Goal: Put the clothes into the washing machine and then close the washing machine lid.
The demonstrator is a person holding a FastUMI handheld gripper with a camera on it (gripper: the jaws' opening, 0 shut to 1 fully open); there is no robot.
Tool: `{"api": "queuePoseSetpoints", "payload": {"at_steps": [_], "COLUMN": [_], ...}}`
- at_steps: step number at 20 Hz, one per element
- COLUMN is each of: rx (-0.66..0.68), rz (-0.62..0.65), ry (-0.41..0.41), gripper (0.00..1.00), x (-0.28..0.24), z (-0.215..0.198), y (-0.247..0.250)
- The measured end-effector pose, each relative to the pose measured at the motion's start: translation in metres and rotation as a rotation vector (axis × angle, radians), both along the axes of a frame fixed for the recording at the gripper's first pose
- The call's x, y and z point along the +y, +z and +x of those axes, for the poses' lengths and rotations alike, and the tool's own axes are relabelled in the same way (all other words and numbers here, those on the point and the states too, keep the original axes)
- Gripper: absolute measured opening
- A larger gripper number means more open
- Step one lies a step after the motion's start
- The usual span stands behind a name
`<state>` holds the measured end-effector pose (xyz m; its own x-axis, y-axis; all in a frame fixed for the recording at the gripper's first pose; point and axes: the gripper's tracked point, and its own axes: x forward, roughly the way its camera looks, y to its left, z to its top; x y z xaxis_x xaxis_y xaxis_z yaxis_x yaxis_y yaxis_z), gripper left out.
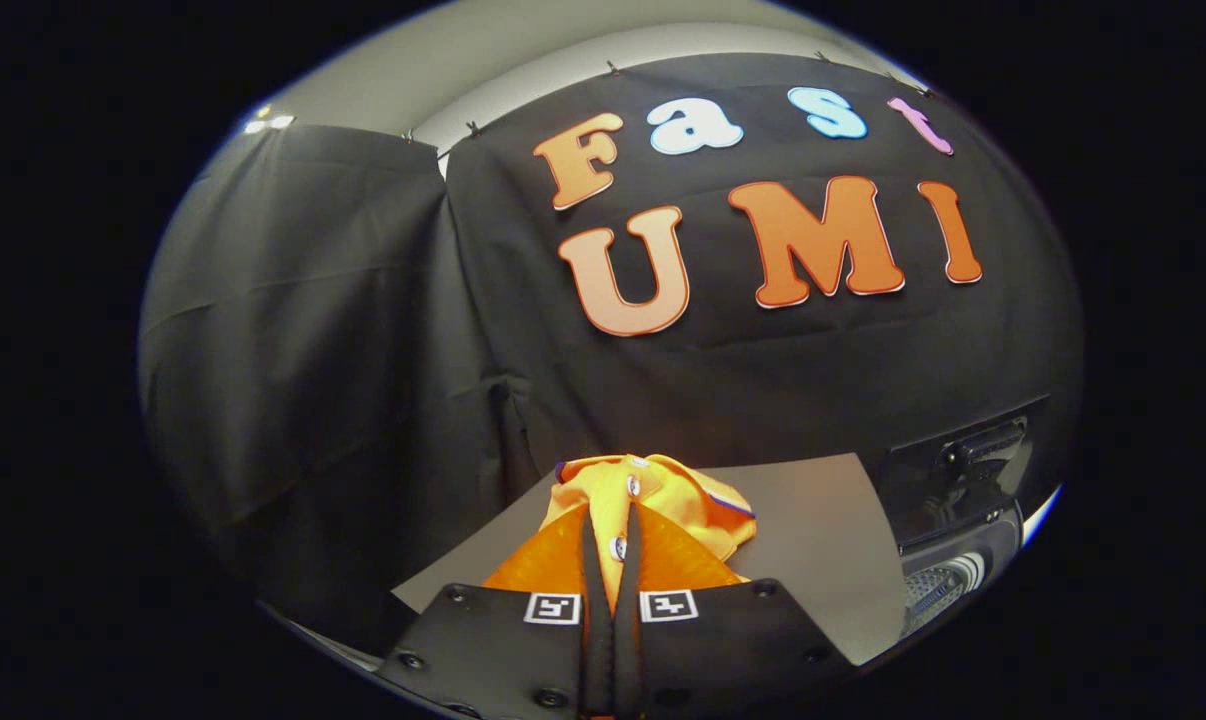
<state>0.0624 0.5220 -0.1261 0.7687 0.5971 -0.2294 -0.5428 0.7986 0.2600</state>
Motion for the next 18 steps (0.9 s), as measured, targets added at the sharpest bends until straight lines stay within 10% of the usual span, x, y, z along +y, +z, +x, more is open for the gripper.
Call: {"api": "queuePoseSetpoints", "payload": {"at_steps": [18], "rx": [-0.135], "rz": [-0.021], "ry": [-0.103], "gripper": [0.08], "x": [-0.229], "z": [0.069], "y": [0.056]}}
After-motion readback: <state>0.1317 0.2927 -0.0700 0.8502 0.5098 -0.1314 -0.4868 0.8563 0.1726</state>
